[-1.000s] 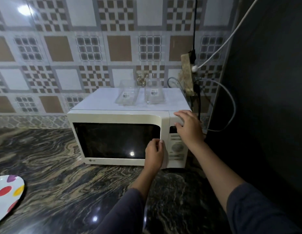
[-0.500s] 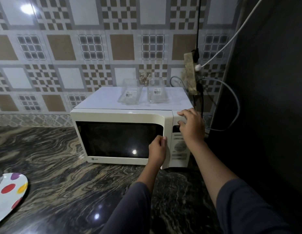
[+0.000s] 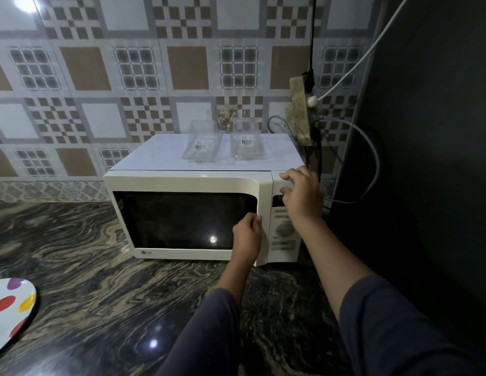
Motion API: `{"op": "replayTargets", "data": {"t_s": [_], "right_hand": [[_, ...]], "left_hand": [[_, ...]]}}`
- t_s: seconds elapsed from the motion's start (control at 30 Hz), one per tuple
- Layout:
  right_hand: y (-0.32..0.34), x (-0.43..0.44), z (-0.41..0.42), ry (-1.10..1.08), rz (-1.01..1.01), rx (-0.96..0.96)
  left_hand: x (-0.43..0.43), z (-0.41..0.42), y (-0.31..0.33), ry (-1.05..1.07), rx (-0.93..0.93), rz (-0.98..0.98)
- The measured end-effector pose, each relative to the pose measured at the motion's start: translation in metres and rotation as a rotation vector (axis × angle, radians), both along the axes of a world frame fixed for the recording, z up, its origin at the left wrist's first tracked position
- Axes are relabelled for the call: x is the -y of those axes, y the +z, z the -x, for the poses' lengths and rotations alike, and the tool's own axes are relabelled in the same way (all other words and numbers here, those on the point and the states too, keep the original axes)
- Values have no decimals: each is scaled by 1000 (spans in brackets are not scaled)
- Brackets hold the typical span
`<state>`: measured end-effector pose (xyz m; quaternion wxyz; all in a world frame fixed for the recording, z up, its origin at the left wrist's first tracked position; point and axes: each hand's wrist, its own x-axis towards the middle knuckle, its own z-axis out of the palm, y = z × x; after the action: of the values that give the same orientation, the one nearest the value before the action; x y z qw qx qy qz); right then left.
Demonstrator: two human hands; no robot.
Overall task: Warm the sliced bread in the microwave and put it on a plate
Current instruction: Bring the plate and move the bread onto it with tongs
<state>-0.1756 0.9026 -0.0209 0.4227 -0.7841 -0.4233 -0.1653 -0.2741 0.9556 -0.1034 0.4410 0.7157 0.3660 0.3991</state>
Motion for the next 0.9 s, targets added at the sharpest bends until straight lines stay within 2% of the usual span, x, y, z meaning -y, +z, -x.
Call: {"op": "replayTargets", "data": {"t_s": [0.57, 0.8, 0.9], "right_hand": [[0, -2, -2, -11, 13, -25], [-3, -2, -4, 6, -17, -11], [5, 6, 0, 93, -13, -126]], "left_hand": [[-1, 2, 2, -11, -74, -70], [37, 64, -32, -41, 49, -87], [51, 86, -27, -66, 54, -84]]}}
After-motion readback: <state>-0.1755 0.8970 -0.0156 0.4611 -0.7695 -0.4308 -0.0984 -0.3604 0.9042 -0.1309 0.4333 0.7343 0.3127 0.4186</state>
